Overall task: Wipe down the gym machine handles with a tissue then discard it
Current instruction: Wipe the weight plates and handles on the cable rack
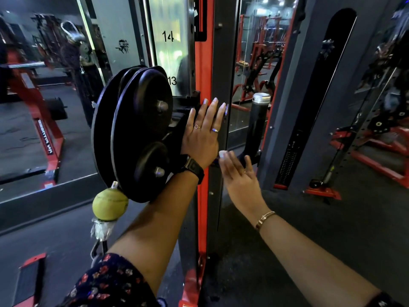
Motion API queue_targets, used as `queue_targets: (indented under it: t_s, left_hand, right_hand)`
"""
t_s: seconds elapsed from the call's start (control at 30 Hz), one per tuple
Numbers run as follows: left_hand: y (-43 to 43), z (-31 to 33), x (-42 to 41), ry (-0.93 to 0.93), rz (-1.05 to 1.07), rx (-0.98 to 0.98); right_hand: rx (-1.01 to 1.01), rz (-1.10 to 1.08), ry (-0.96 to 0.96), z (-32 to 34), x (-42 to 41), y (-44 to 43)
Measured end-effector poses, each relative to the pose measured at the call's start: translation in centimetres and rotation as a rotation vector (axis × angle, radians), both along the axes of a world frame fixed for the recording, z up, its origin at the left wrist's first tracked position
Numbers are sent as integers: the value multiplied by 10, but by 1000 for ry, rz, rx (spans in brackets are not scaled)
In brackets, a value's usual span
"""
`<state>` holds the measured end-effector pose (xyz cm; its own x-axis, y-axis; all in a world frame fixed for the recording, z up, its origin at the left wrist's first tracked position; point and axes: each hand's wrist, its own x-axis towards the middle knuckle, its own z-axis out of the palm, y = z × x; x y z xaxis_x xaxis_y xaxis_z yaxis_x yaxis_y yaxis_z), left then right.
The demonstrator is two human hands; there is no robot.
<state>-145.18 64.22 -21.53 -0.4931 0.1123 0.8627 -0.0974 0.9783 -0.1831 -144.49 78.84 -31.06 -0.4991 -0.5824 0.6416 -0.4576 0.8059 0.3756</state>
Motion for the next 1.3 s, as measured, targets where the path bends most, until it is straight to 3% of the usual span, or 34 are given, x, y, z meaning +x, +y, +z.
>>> queue_targets:
  t_s: [0.07, 0.17, 0.33, 0.47, 0.6, 0.73, 0.97, 1.17, 1.3]
  left_hand:
    - [1, 0, 1, 5, -14, 29]
    - [3, -1, 2, -13, -8, 60]
    - [1, 0, 3, 1, -24, 71]
    - [0, 2, 6, -51, -4, 45]
    - [0, 0, 5, -86, 8, 35]
    - [1, -1, 2, -2, -5, 53]
    - [3, -4, -1, 10, -14, 71]
    - [4, -7, -2, 17, -17, 78]
    - [3, -6, -2, 35, -30, 86]
  right_hand:
    - [-72, -86, 25, 3, -7, -2]
    - [-164, -33, -81, 11, -6, -25]
    - [36, 208, -98, 2, 8, -27]
    - [-108, 39, -81, 8, 6, -9]
    - [-183, 62, -117, 18, 6, -36]
    - [-81, 195, -104, 12, 4, -44]
    - [-133, -134, -70, 12, 2, -24]
    - [-94, -27, -22, 10, -3, -32]
    - [78, -70, 106, 5, -8, 12]
